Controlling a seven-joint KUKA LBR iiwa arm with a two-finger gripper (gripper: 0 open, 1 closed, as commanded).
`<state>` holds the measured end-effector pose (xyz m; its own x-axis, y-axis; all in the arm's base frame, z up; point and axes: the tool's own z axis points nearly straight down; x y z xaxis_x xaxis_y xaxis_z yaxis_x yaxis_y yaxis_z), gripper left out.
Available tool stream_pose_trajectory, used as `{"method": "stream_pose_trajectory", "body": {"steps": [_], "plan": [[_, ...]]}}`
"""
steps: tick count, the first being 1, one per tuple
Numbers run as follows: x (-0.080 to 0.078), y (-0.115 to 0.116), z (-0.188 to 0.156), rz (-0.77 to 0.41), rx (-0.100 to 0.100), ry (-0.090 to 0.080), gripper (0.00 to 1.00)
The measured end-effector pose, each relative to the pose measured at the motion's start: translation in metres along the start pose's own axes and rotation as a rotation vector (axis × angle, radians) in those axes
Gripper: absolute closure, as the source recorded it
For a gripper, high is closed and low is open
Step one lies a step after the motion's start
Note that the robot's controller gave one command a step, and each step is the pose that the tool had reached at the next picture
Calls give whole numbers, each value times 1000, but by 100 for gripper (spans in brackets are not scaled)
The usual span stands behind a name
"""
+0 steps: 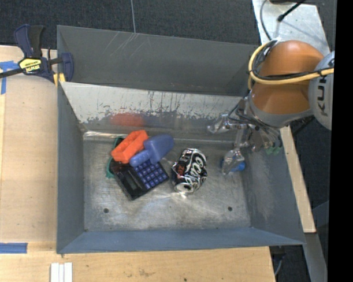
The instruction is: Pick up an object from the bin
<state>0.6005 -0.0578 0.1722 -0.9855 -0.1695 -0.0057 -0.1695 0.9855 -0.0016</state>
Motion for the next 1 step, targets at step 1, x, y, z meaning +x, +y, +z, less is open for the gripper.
{"method": "stream_pose_trajectory", "body": {"steps": [1], "plan": [[-5,22,12,-347,-1,1,0]]}}
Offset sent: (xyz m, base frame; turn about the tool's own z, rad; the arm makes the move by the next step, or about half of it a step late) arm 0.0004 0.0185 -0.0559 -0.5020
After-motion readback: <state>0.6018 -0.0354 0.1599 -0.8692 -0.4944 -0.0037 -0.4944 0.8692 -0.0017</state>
